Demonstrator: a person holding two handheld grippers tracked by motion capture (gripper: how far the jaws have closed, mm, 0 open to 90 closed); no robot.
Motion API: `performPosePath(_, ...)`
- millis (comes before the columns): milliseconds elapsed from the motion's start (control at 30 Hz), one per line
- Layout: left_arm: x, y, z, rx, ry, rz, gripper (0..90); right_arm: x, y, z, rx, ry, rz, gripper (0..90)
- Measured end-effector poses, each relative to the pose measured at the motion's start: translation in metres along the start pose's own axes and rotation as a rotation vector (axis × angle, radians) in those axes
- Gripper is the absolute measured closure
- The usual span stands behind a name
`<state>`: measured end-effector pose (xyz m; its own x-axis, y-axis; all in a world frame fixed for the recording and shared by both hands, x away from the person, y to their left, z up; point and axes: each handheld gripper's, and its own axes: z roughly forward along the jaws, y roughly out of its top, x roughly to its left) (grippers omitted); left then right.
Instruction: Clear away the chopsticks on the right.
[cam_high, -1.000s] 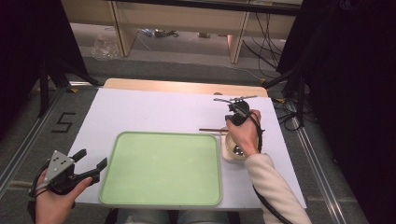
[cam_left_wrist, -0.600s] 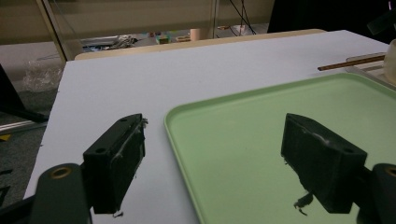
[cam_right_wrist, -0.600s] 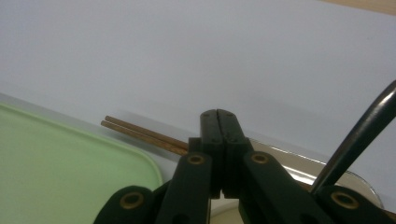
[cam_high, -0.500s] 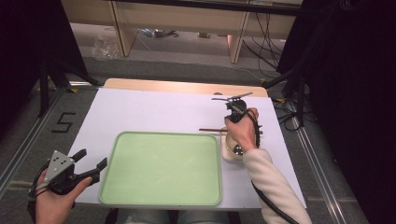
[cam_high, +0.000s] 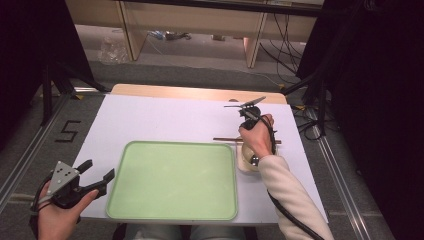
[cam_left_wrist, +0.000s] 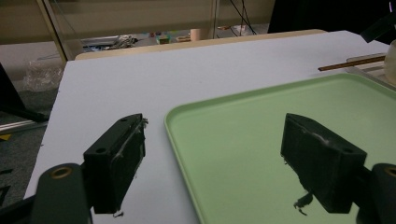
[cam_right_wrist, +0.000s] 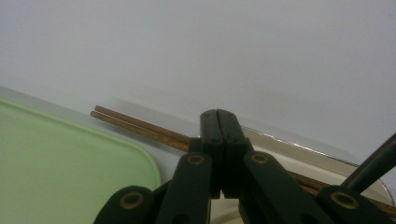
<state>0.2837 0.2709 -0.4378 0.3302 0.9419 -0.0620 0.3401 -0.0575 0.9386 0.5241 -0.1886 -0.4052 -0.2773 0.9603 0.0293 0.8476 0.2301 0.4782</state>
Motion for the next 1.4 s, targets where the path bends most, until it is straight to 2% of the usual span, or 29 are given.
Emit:
performPosePath(33,0.000,0.000,0.000,0.000,0.000,0.000,21.4,-0.001,0.000,0.000,0.002,0.000,-0.011,90.0)
performPosePath(67,0.000,0.000,0.000,0.000,0.001,0.000,21.5,0.001,0.001,0.001,0.015,-0.008,0.008,90.0)
performPosePath(100,0.000,0.000,0.000,0.001,0.000,0.000,21.5,0.001,0.001,0.001,0.017,-0.002,0.004,90.0)
performPosePath(167,0.000,0.000,0.000,0.001,-0.001,0.000,21.5,-0.001,0.003,0.004,0.023,-0.007,-0.027,90.0)
performPosePath(333,0.000,0.000,0.000,0.000,0.000,-0.001,21.8,0.001,0.005,0.006,0.047,-0.006,-0.020,90.0)
performPosePath(367,0.000,0.000,0.000,0.000,0.000,-0.001,21.8,0.003,0.005,0.006,0.065,-0.002,0.000,90.0)
performPosePath(533,0.000,0.000,0.000,0.001,-0.001,-0.002,21.8,0.003,0.008,0.010,0.082,-0.009,-0.027,90.0)
performPosePath(633,0.000,0.000,0.000,0.001,-0.002,-0.002,21.8,0.003,0.009,0.014,0.101,-0.008,-0.069,90.0)
performPosePath(667,0.001,0.000,0.000,0.001,-0.002,-0.001,21.8,0.007,0.010,0.016,0.122,-0.013,-0.039,90.0)
performPosePath(700,0.001,0.000,0.000,0.001,-0.002,-0.001,21.8,0.007,0.010,0.016,0.122,-0.013,-0.039,90.0)
performPosePath(733,0.001,0.000,0.000,0.000,-0.002,0.000,21.8,0.009,0.011,0.019,0.155,-0.024,-0.038,90.0)
performPosePath(800,0.001,0.000,0.000,0.001,-0.002,-0.001,21.9,0.007,0.011,0.022,0.163,-0.015,-0.084,90.0)
performPosePath(833,0.001,0.000,0.000,0.001,-0.002,-0.001,21.8,0.007,0.011,0.022,0.163,-0.015,-0.084,90.0)
performPosePath(867,0.001,0.000,0.000,0.002,-0.004,-0.002,21.8,0.011,0.011,0.025,0.194,-0.022,-0.021,90.0)
performPosePath(900,0.001,0.000,0.000,0.002,-0.004,-0.002,21.8,0.011,0.011,0.025,0.194,-0.022,-0.021,90.0)
performPosePath(933,0.001,0.000,0.000,0.002,-0.004,-0.003,21.8,0.009,0.010,0.027,0.198,-0.009,-0.048,90.0)
performPosePath(967,0.001,0.000,0.000,0.002,-0.003,-0.002,21.8,0.010,0.011,0.028,0.207,-0.004,-0.042,90.0)
performPosePath(1000,0.001,0.000,0.000,0.002,-0.003,-0.002,21.8,0.007,0.011,0.030,0.191,-0.009,-0.078,90.0)
performPosePath(1033,0.001,0.000,0.000,0.002,-0.003,-0.001,21.8,0.009,0.010,0.030,0.199,-0.013,-0.043,90.0)
performPosePath(1100,0.001,0.000,0.000,0.002,-0.003,-0.002,21.9,0.009,0.011,0.030,0.206,-0.013,-0.019,90.0)
performPosePath(1133,0.001,0.000,0.000,0.003,-0.003,-0.003,21.8,0.008,0.012,0.030,0.203,-0.022,-0.046,90.0)
performPosePath(1167,0.001,0.000,0.000,0.003,-0.003,-0.003,21.8,0.009,0.012,0.031,0.206,-0.015,-0.025,90.0)
performPosePath(1200,0.001,0.000,0.000,0.003,-0.004,-0.003,21.9,0.007,0.013,0.032,0.201,-0.011,-0.047,90.0)
performPosePath(1267,0.001,0.000,0.000,0.003,-0.004,-0.003,21.9,0.007,0.013,0.032,0.203,-0.016,-0.037,90.0)
performPosePath(1367,0.001,0.000,0.000,0.002,-0.004,-0.003,21.8,0.005,0.015,0.034,0.206,-0.022,-0.059,90.0)
performPosePath(1400,0.001,0.000,0.000,0.002,-0.004,-0.002,21.9,0.006,0.015,0.034,0.216,-0.023,-0.045,90.0)
